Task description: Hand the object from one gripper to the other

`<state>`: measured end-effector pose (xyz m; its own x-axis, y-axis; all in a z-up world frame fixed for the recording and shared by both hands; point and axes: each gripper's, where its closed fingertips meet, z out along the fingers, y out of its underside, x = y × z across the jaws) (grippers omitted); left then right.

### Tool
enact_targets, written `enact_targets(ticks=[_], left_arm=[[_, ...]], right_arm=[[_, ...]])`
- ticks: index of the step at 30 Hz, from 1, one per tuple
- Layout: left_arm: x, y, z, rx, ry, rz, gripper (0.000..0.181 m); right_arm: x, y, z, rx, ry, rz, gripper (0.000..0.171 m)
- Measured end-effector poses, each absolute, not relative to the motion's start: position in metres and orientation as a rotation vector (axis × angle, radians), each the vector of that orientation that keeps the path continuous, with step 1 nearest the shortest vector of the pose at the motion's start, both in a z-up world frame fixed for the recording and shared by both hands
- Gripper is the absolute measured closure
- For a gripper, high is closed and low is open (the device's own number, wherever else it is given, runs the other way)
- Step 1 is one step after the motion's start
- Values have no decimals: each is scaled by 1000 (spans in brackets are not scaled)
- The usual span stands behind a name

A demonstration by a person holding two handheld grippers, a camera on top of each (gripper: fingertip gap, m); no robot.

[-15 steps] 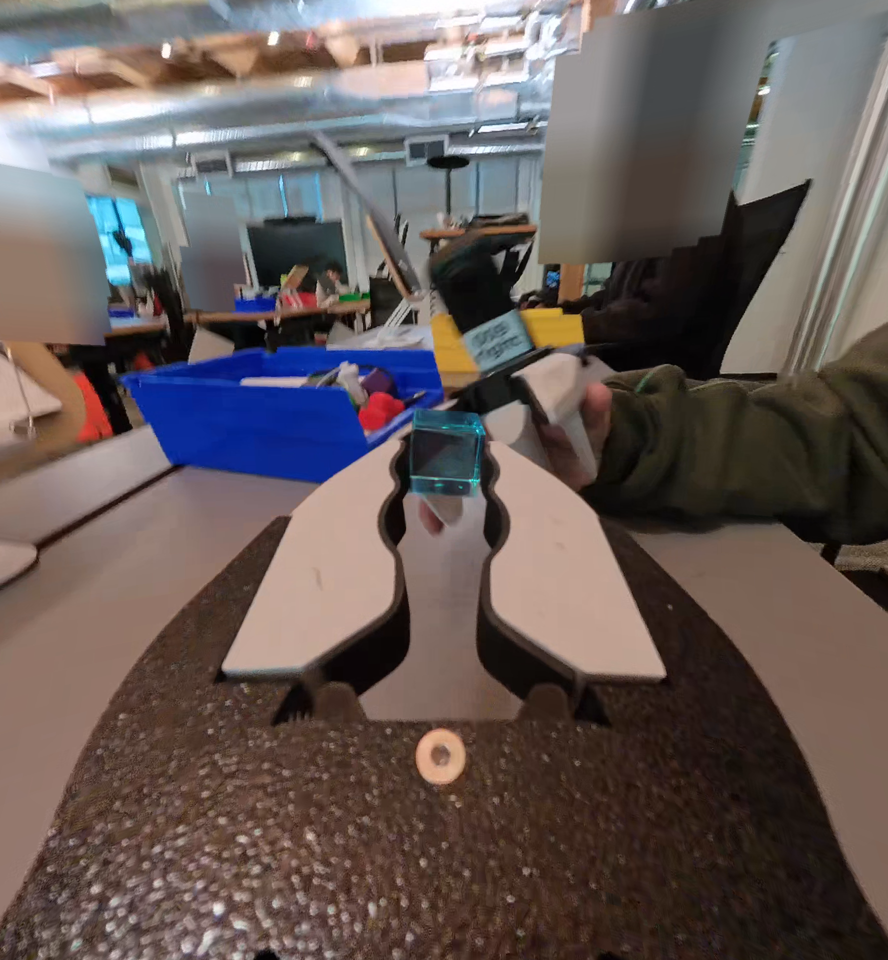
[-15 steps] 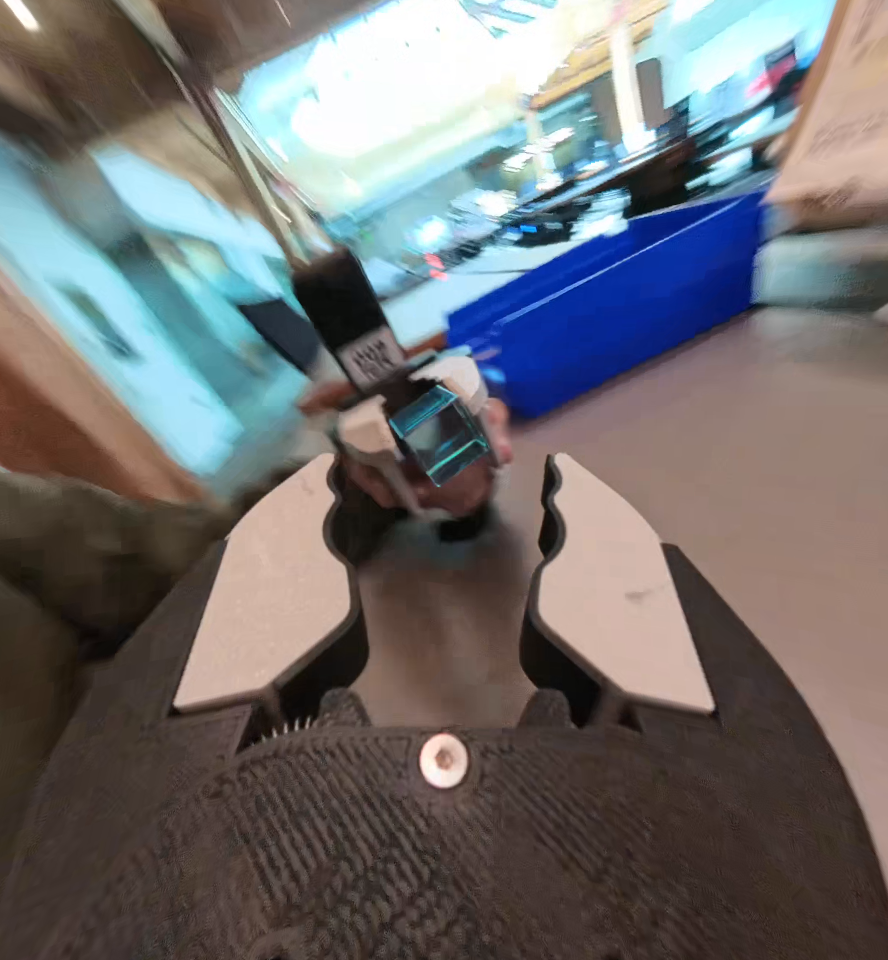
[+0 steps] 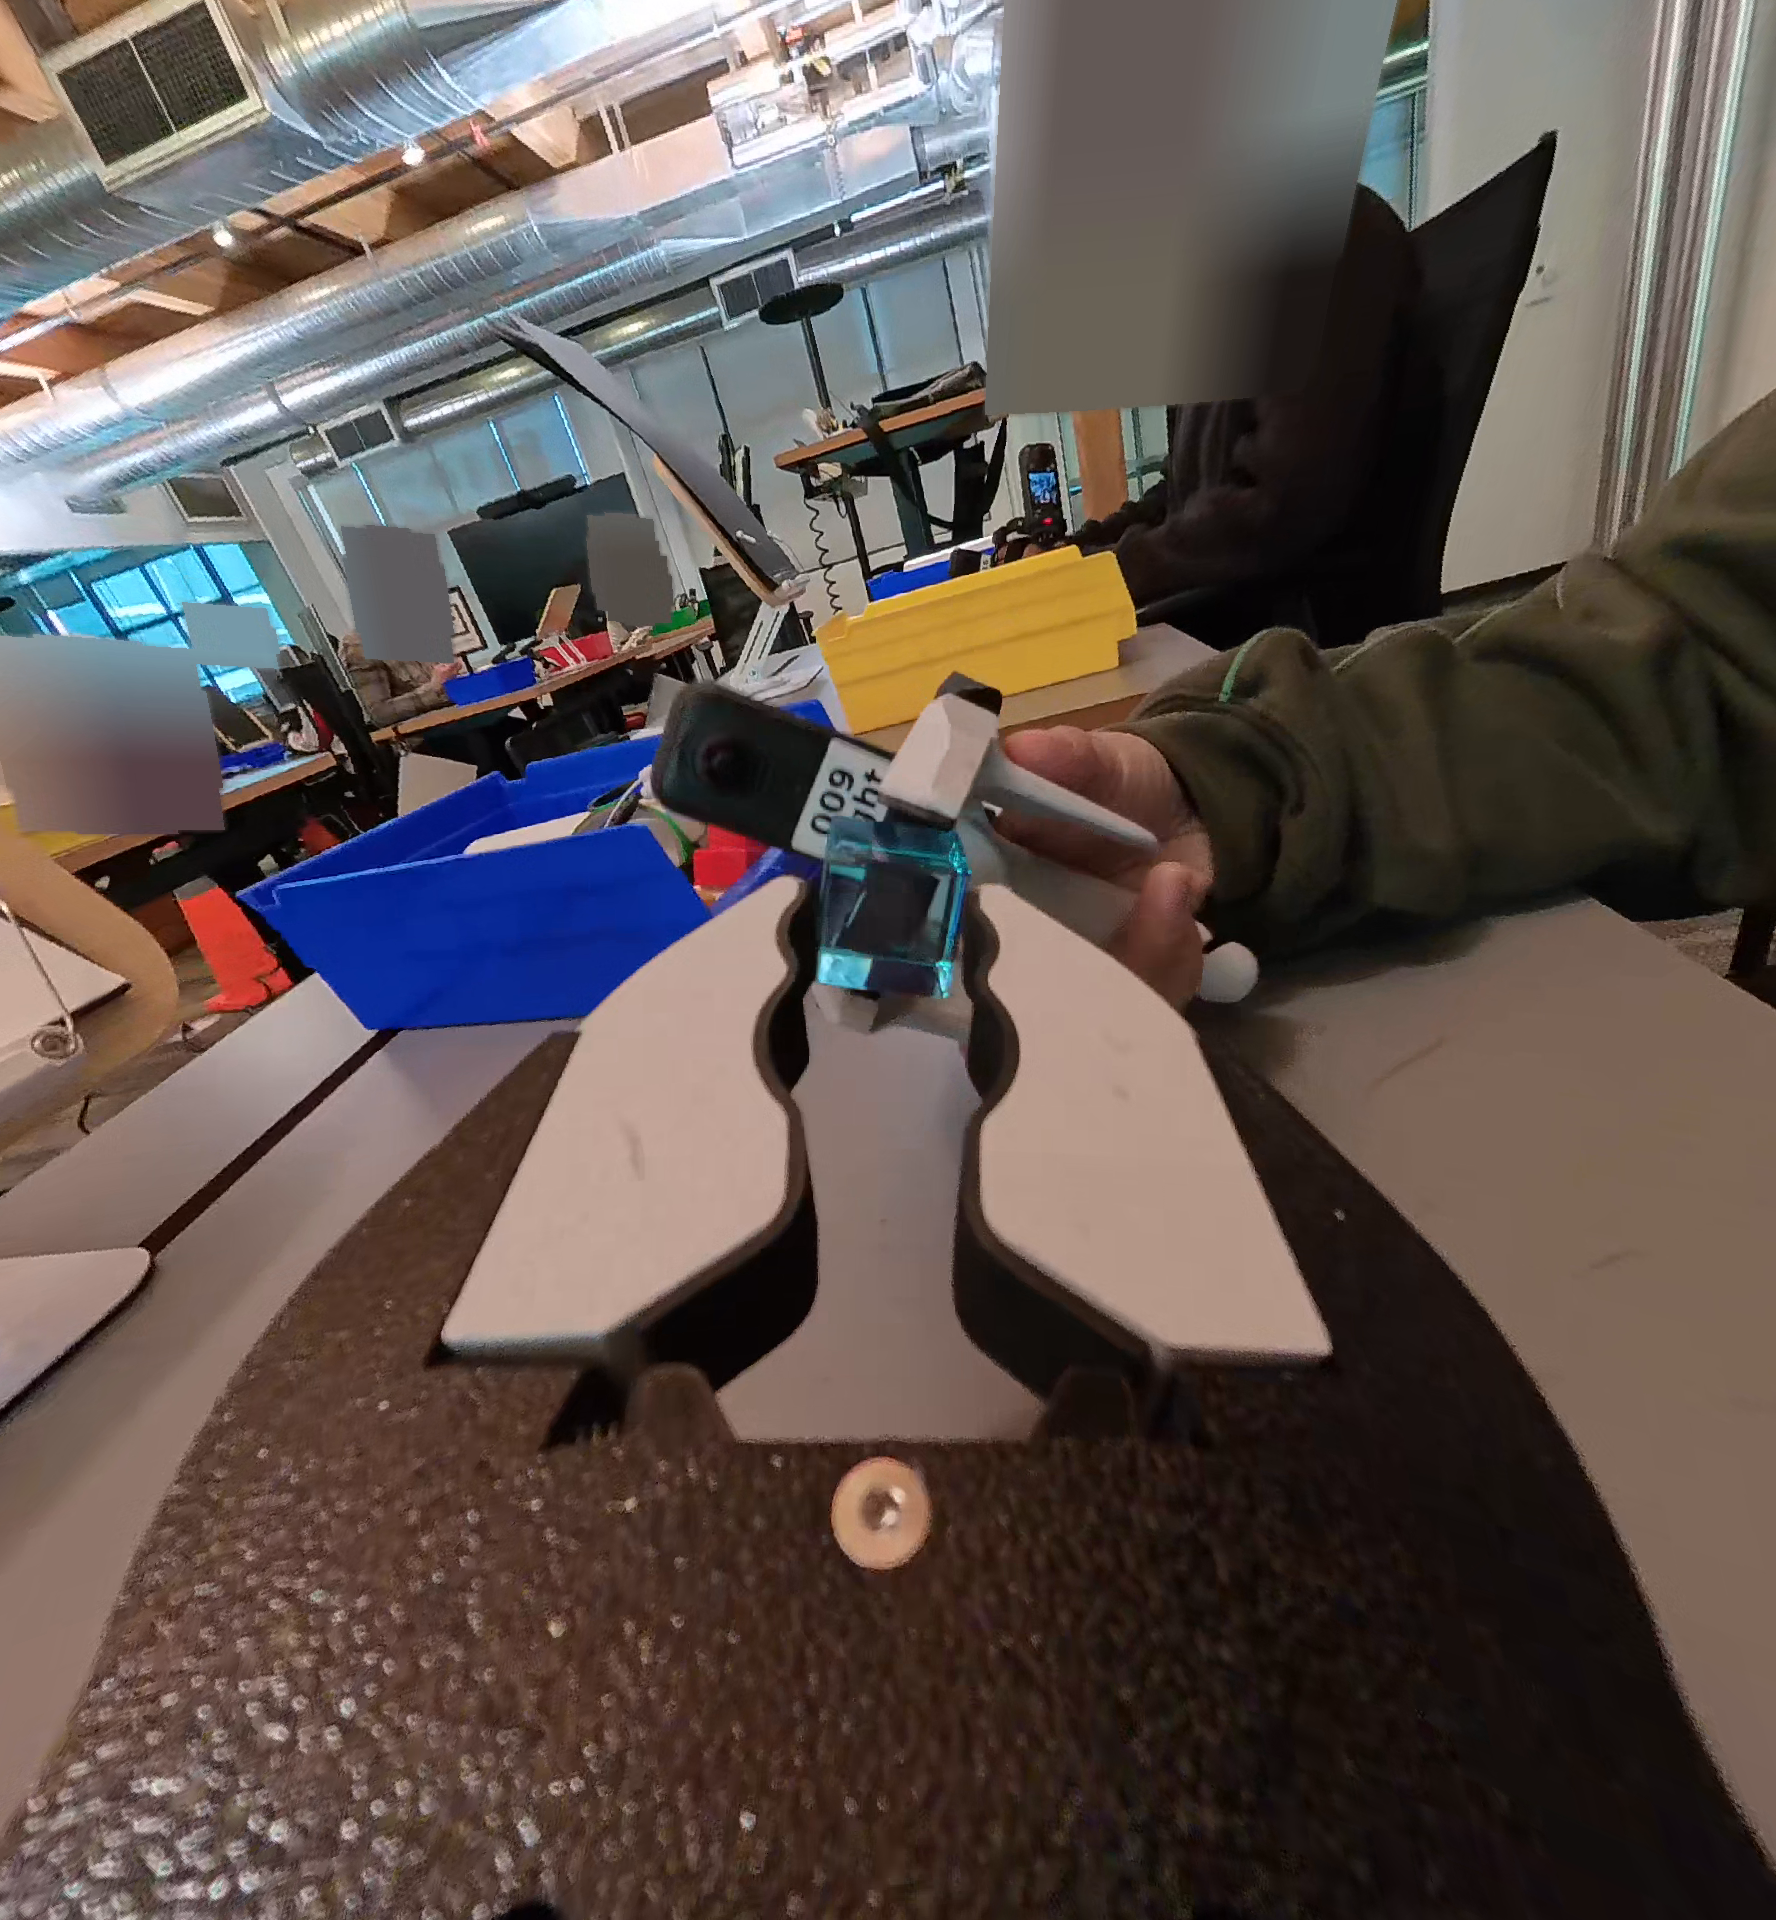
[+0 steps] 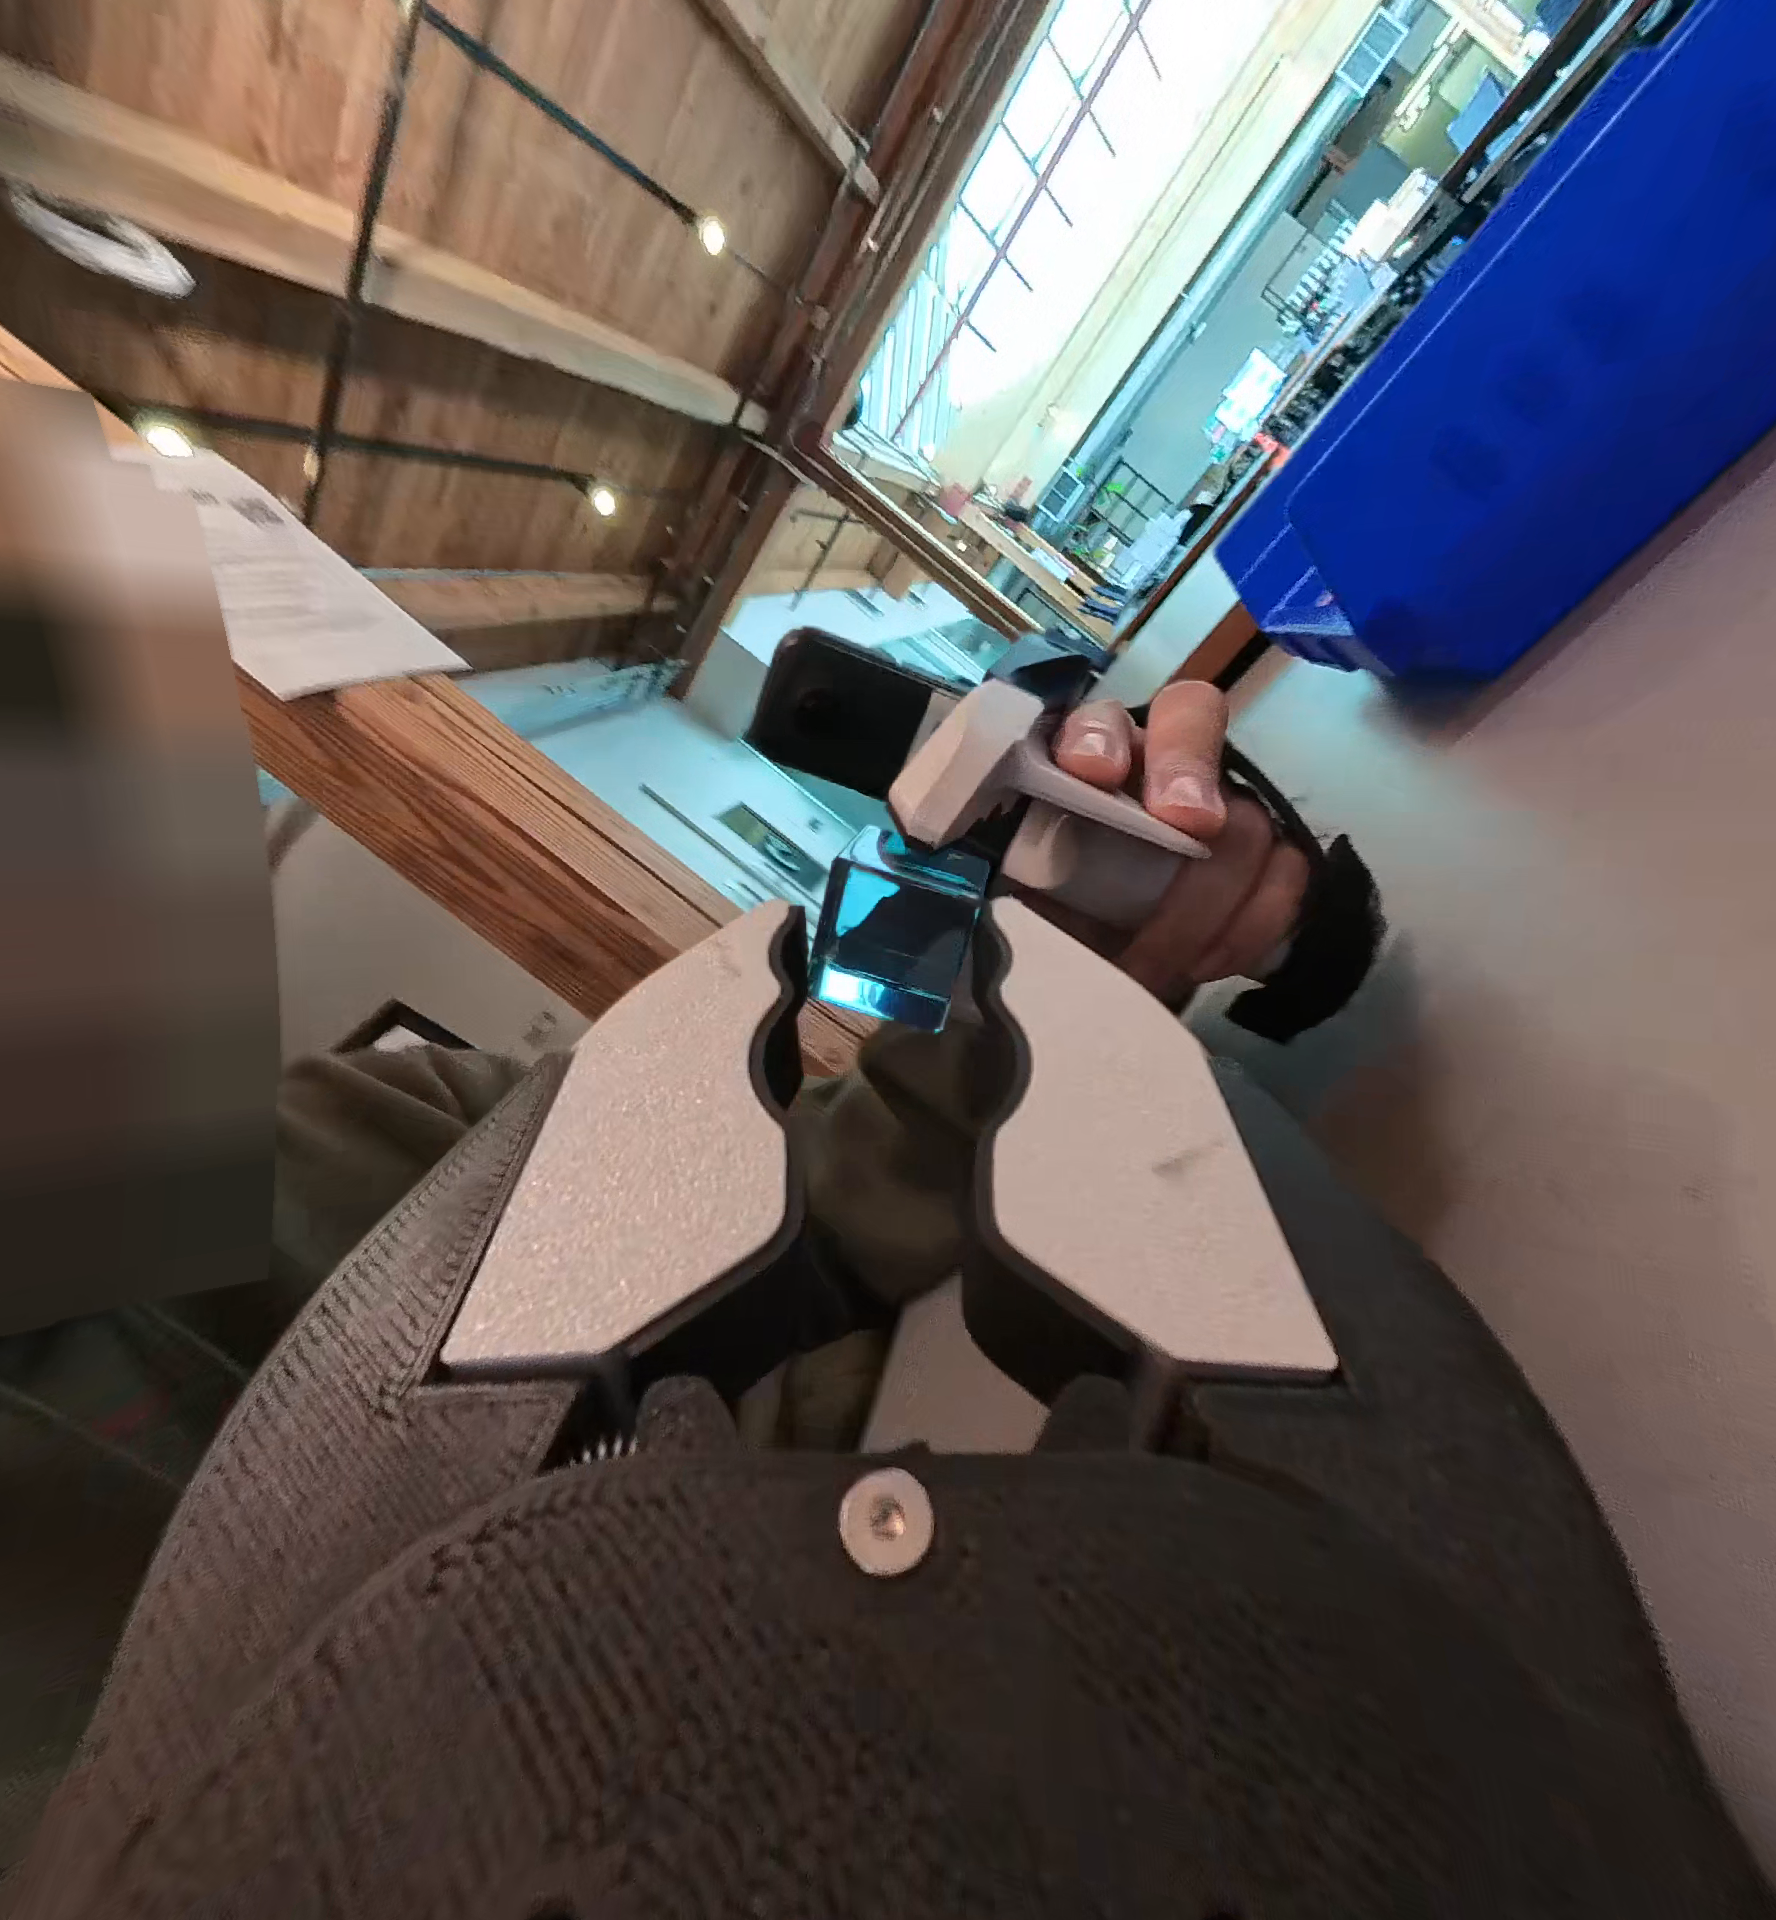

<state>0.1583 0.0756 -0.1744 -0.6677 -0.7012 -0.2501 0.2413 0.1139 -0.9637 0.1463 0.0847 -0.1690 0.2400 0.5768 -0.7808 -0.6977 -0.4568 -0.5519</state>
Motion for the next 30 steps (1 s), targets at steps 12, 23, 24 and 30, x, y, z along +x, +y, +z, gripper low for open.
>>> enact_targets(ticks=[12, 23, 24, 30], left_arm=[[195, 95, -175, -693, 1446, -1260, 136], [203, 94, -164, -606, 1317, -749, 146], [203, 95, -164, -623, 1318, -770, 148], [199, 94, -168, -659, 1424, -1011, 152]], right_arm=[[197, 98, -167, -1274, 351, 1198, 142], [188, 98, -149, -1038, 390, 1324, 143], [188, 99, -149, -1032, 392, 1318, 143], [189, 96, -152, -1114, 313, 1287, 134]])
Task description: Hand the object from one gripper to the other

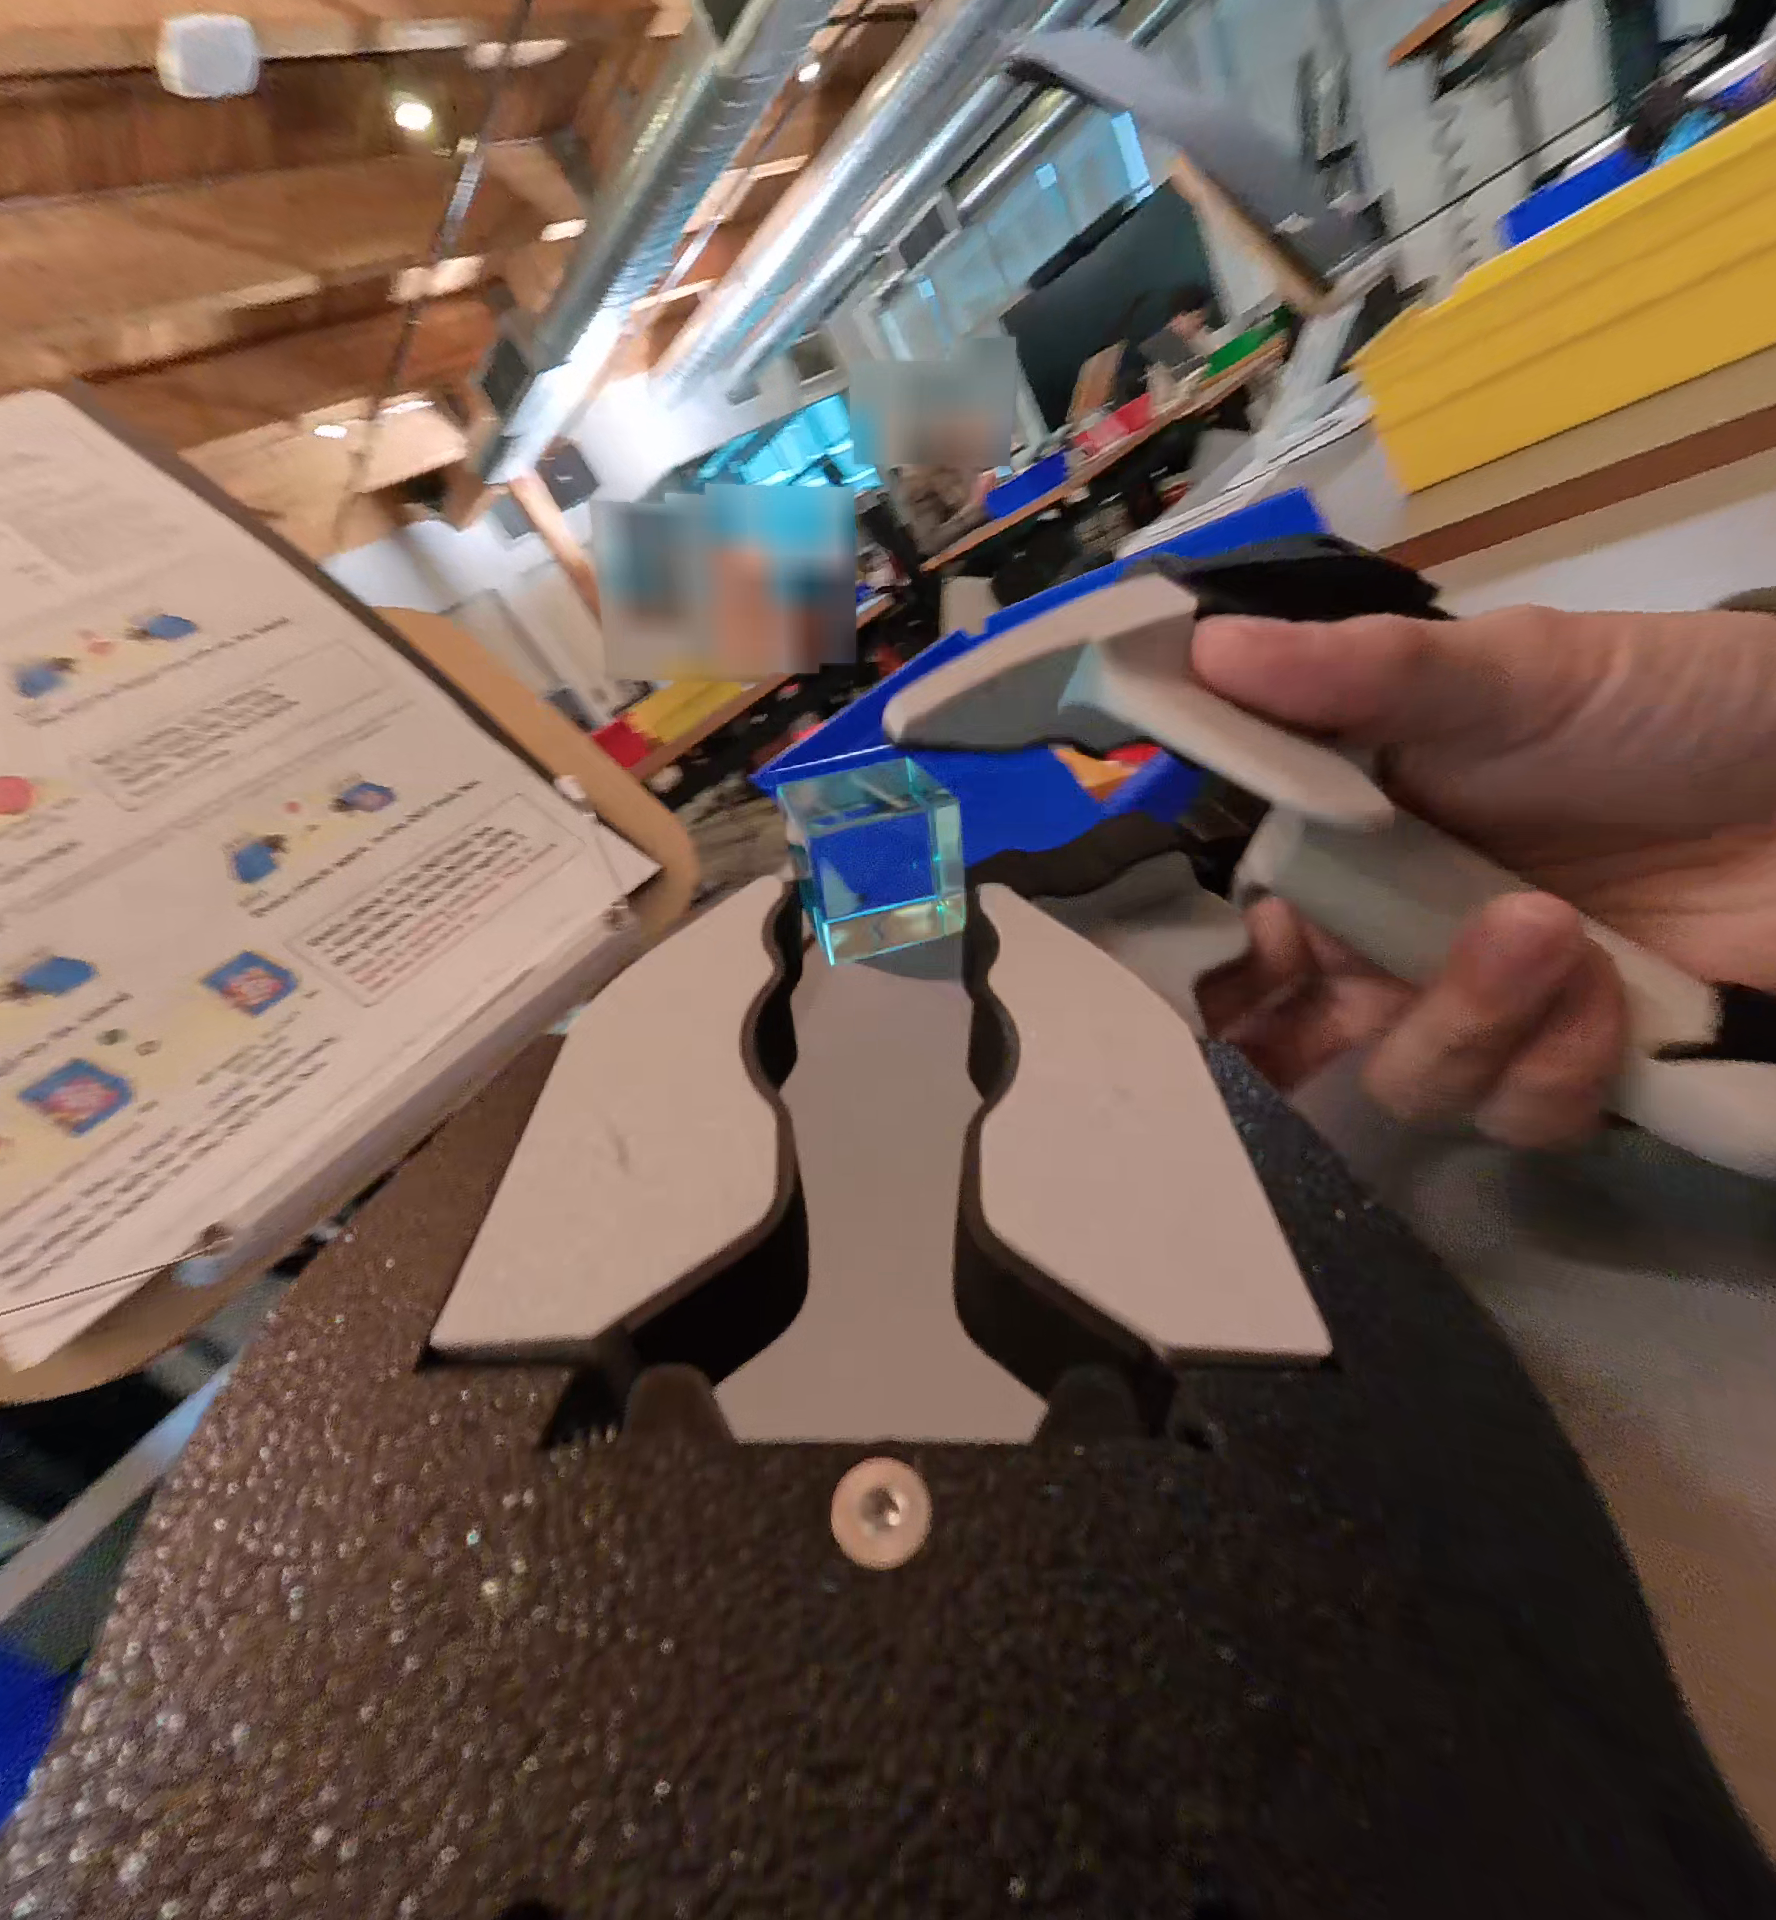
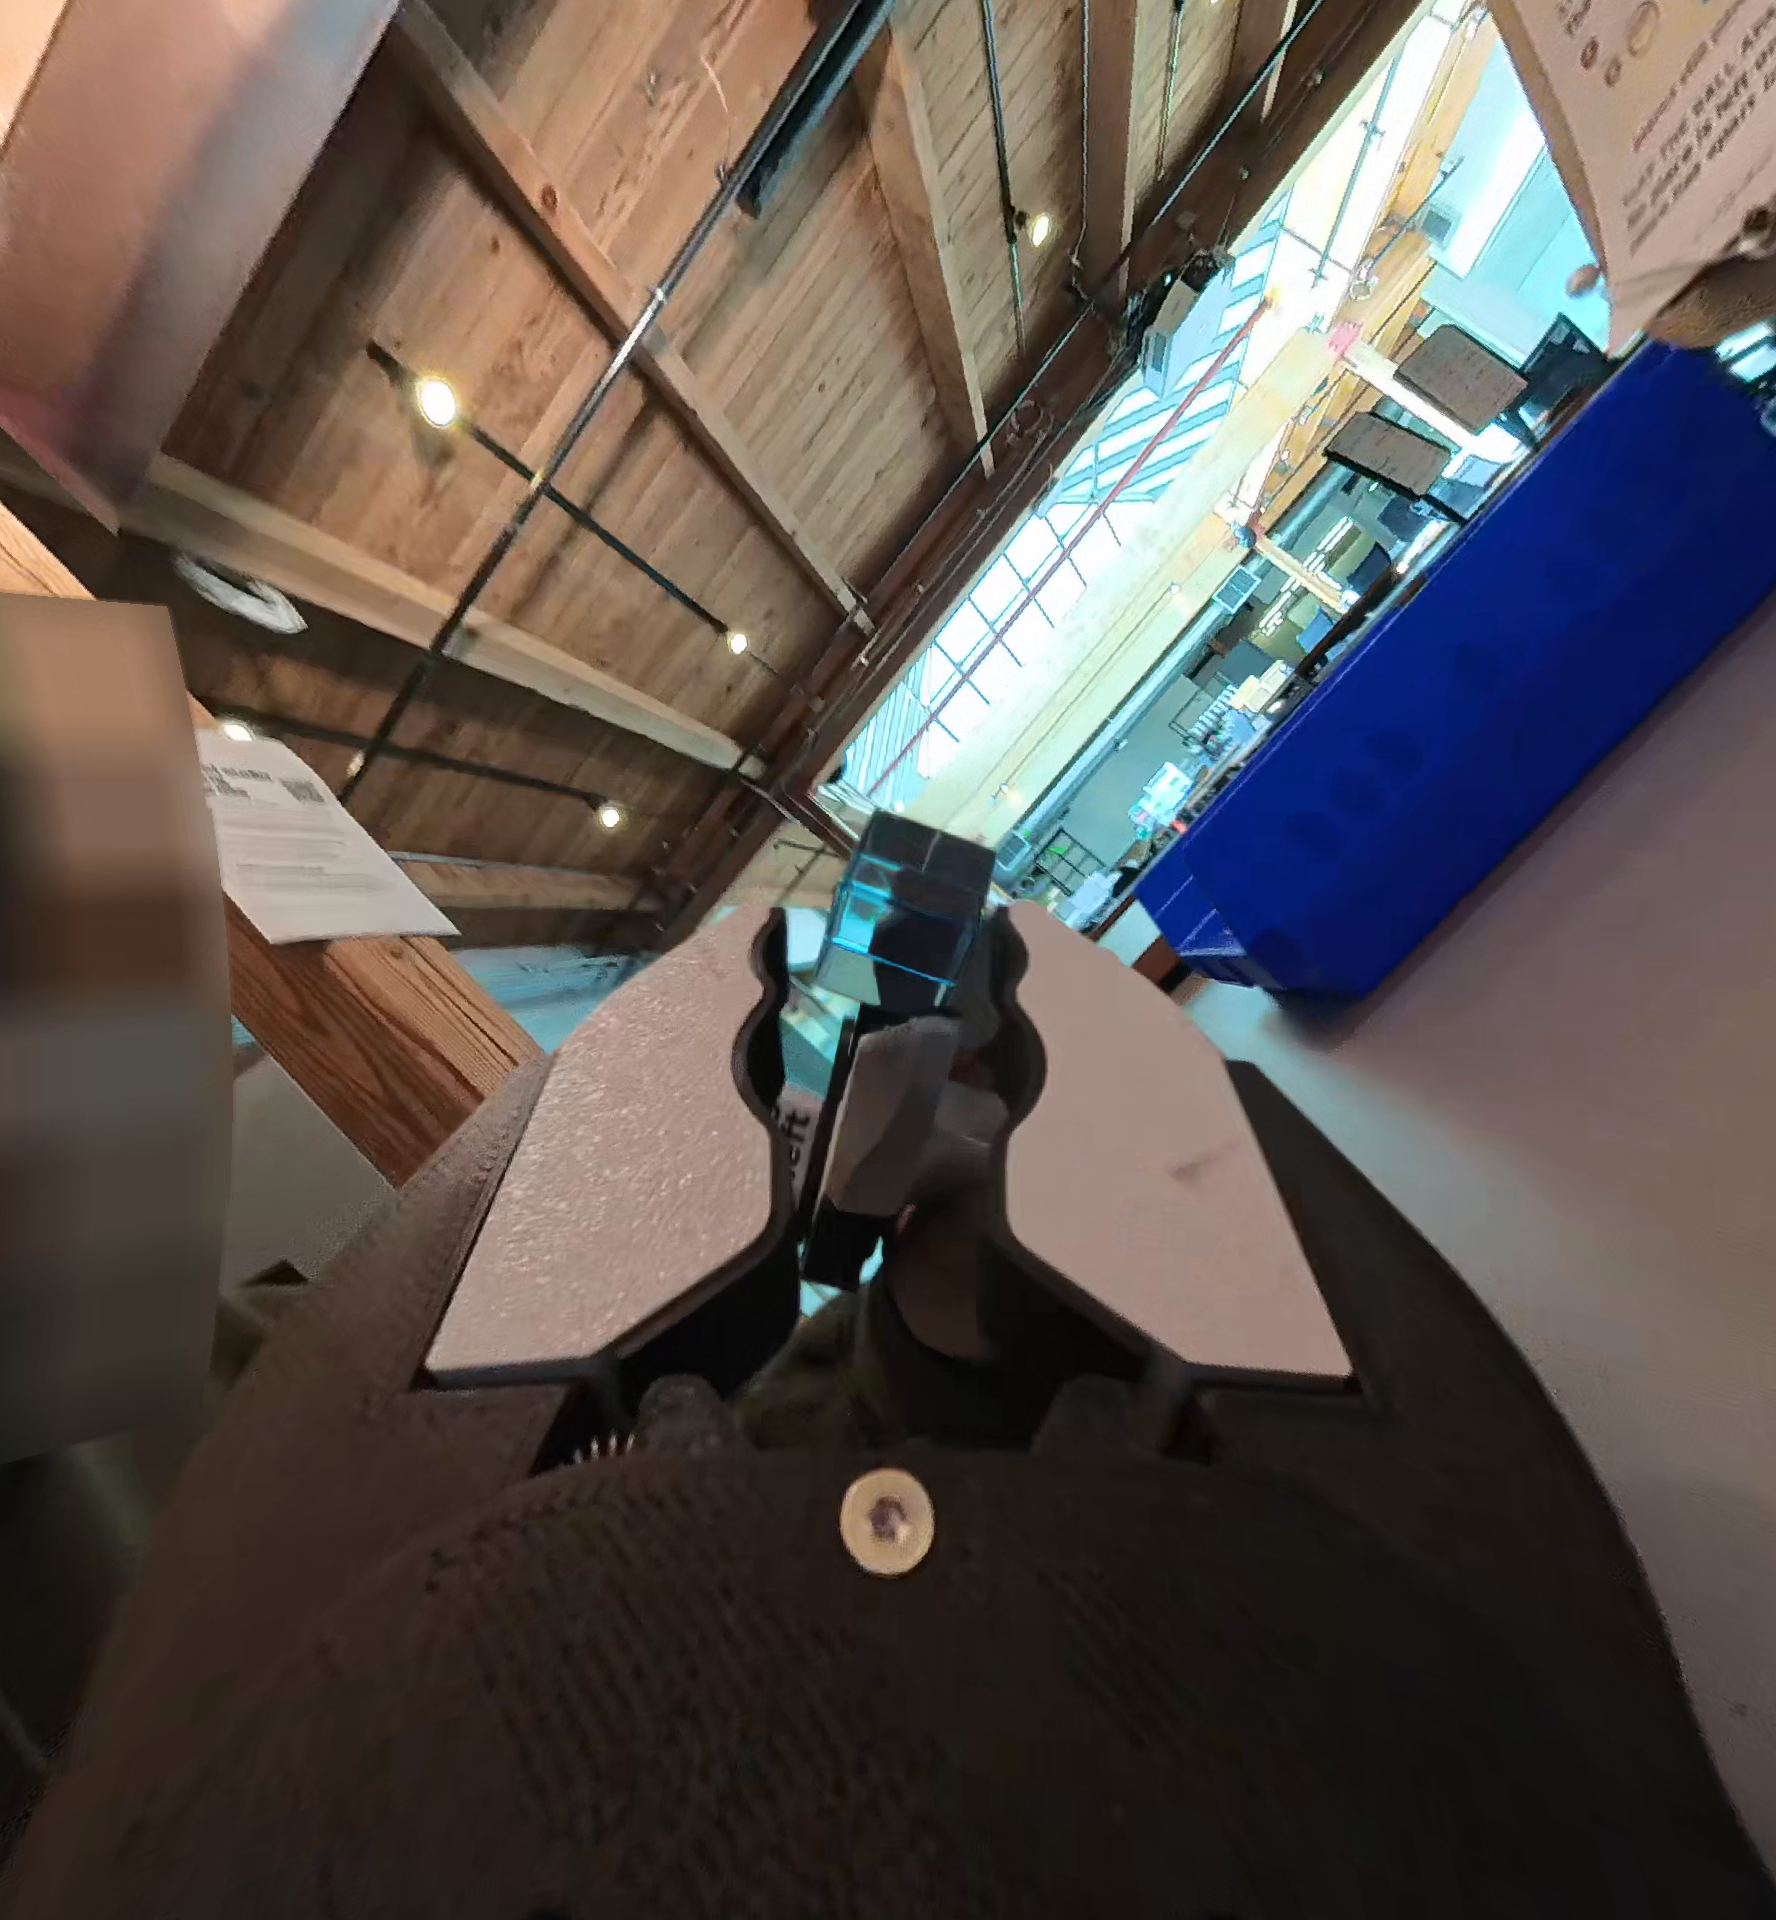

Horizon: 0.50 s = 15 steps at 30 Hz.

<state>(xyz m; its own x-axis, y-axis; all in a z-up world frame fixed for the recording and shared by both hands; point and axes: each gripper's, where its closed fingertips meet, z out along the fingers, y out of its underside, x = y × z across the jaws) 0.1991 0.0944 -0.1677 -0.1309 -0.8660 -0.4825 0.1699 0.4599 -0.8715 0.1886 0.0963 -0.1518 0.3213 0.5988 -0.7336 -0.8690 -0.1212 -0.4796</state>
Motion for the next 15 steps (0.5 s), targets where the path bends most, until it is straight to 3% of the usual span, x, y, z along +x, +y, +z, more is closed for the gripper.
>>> enact_targets(ticks=[2, 7, 11, 15], left_arm=[[196, 95, -171, -669, 1487, -1139, 152], [168, 81, -177, -662, 1708, -1645, 153], [153, 74, -181, -640, 1819, -1793, 153], [150, 68, -185, -639, 1874, -1830, 153]], right_arm=[[192, 92, -150, -1181, 231, 1184, 120], [191, 81, -158, -1388, -90, 746, 113], [166, 75, -161, -1420, -286, 658, 121], [152, 76, -165, -1411, -361, 627, 143]])
